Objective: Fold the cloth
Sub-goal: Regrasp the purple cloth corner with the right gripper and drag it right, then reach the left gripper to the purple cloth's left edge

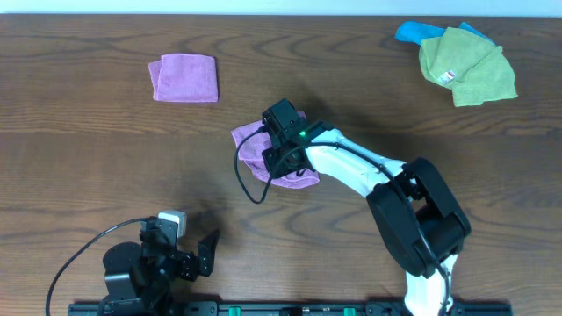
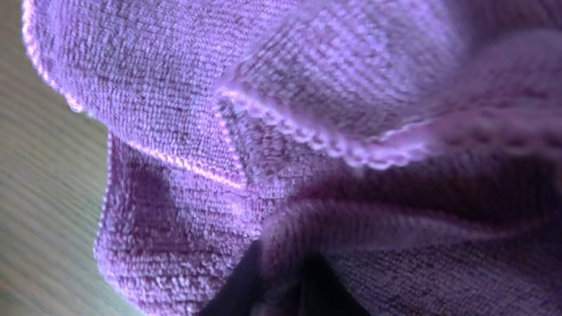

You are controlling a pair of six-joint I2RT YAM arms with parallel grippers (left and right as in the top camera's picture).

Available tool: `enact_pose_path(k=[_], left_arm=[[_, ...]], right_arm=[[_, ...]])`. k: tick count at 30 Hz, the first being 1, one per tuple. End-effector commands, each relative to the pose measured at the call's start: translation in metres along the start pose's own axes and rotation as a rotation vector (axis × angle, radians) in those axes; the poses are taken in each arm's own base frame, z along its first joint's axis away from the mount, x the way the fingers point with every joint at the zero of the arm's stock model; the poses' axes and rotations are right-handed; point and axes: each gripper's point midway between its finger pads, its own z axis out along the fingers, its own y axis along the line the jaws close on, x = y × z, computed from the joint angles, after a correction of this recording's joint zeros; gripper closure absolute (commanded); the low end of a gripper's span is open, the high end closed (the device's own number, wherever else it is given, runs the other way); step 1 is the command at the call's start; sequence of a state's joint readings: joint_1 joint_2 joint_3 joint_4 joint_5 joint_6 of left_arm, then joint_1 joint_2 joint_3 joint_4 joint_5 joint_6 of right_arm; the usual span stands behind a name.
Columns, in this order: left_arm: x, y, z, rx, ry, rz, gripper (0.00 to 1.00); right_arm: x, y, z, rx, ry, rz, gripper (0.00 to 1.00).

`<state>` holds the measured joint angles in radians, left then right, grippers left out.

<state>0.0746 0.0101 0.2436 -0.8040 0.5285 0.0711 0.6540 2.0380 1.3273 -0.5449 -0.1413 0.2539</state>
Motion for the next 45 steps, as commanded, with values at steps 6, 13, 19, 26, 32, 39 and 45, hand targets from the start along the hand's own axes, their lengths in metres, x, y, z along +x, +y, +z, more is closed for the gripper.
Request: enact_pose_path(k=[6, 13, 19, 26, 32, 39, 45], left_arm=[[0.011, -0.011, 0.002, 0.067, 0.034, -0.027, 0.05], [0.010, -0.027, 0.000, 0.159, 0.054, -0.290, 0.04], [0.010, -0.030, -0.001, 0.170, 0.079, -0.559, 0.05], [-0.009, -0.030, -0.001, 0.188, 0.024, -0.689, 0.05], [-0.021, -0.029, -0.001, 0.201, -0.015, -0.765, 0.05], [-0.014, -0.025, 0.009, 0.207, 0.002, -0.882, 0.05], [-0.017, -0.019, 0.017, 0.196, -0.004, -0.882, 0.05]], right_arm=[[-0.025, 0.013, -0.036, -0.012, -0.094, -0.016, 0.98], [-0.040, 0.004, -0.097, 0.074, -0.218, -0.004, 0.98], [-0.027, -0.026, -0.123, 0.201, -0.202, 0.044, 0.98], [-0.001, -0.066, -0.127, 0.298, -0.104, 0.171, 0.98], [0.011, -0.097, -0.132, 0.343, -0.061, 0.287, 0.98], [0.018, -0.103, -0.134, 0.352, -0.035, 0.305, 0.98], [0.017, -0.102, -0.133, 0.347, -0.041, 0.320, 0.99]])
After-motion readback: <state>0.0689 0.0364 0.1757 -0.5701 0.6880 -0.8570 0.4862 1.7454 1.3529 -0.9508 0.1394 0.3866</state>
